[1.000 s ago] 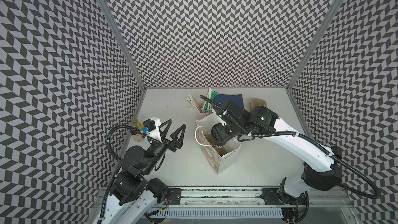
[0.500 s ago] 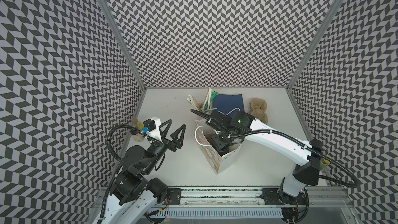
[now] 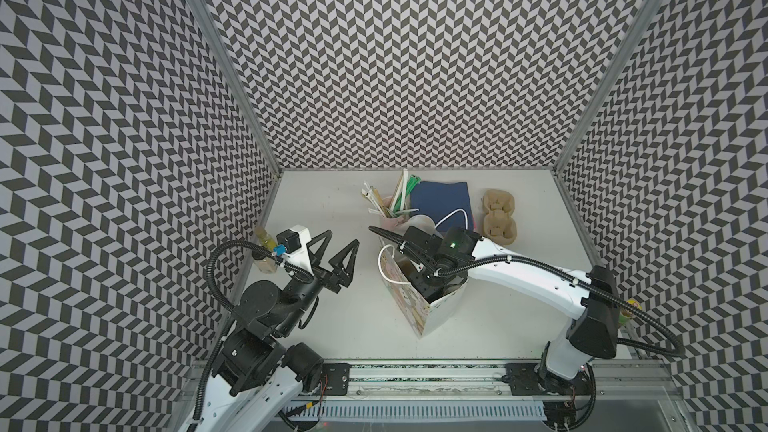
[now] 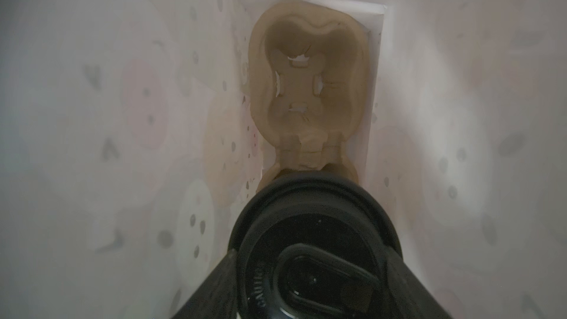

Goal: Pack a coffee takeout order
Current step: Place the coffee cup in the cup tray.

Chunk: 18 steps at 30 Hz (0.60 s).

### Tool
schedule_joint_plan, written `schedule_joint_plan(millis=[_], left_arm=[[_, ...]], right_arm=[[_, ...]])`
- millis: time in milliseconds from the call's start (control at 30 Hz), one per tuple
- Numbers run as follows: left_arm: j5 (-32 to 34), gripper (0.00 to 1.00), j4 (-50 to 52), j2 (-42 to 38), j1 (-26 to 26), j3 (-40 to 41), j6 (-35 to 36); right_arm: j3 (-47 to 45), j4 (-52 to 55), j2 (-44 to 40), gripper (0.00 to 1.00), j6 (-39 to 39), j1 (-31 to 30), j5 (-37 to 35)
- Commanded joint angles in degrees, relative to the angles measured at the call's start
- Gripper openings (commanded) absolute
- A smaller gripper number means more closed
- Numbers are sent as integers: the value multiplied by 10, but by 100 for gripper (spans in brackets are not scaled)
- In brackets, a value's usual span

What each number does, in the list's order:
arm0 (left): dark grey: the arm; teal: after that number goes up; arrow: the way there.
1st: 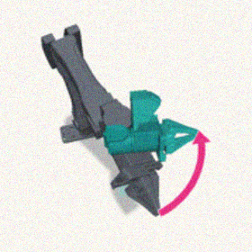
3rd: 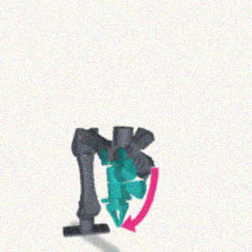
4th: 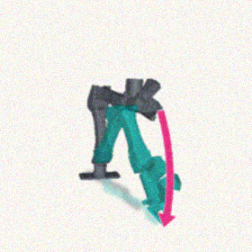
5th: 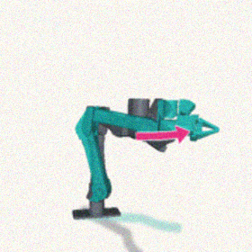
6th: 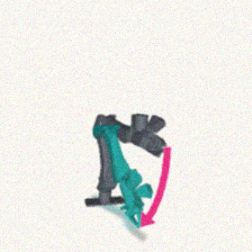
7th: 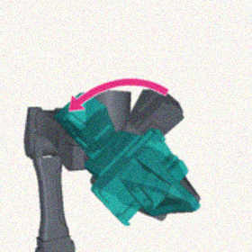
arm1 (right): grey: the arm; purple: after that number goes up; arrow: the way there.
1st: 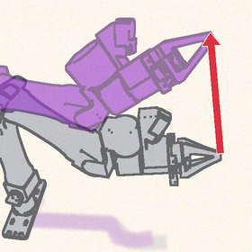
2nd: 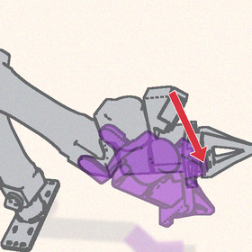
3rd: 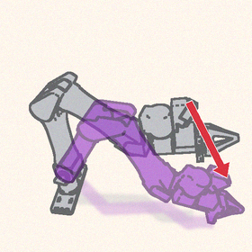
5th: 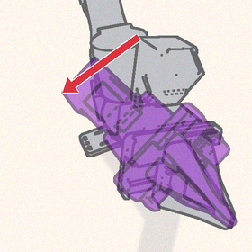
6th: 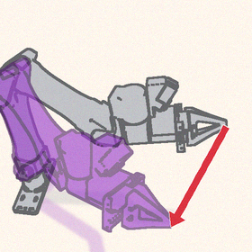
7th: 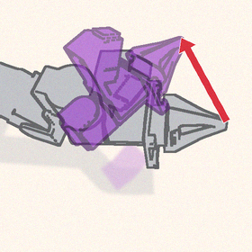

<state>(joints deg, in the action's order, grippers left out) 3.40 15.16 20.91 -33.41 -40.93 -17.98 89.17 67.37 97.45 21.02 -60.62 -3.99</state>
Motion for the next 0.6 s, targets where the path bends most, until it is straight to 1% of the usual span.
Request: schedule_joint_plan(millis=[0,233,567], left_arm=[[6,81,9,-1,-4,5,4],[7,81,10,-2,-5,5,5],[8,81,10,-4,-5,5,5]], right_arm=[[-15,-28,-21,60,4,-1,10],[-46,-42,-29,60,11,3,7],[-73,-39,-12,60,17,4,6]])
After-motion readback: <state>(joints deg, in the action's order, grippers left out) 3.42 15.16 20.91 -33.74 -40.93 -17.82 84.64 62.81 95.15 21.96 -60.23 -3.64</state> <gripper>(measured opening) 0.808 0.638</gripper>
